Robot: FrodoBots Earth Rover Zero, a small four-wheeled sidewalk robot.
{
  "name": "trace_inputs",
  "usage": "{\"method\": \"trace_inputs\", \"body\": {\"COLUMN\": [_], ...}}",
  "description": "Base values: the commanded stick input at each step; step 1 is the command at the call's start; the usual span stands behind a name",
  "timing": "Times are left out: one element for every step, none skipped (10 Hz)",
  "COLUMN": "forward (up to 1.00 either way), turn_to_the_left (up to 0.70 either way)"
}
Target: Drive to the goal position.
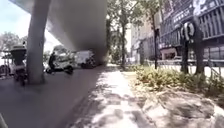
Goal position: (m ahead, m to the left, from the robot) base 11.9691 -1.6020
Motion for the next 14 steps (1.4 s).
{"method": "trace_inputs", "body": {"forward": [0.70, 0.70, 0.70, 0.70, 0.70, 0.70, 0.70, 0.70, 0.70, 0.70, 0.70, 0.70, 0.70, 0.70], "turn_to_the_left": [0.00, 0.06, 0.14, 0.14, 0.04, 0.00, 0.00, 0.00, 0.00, 0.00, 0.00, 0.00, 0.00, 0.00]}}
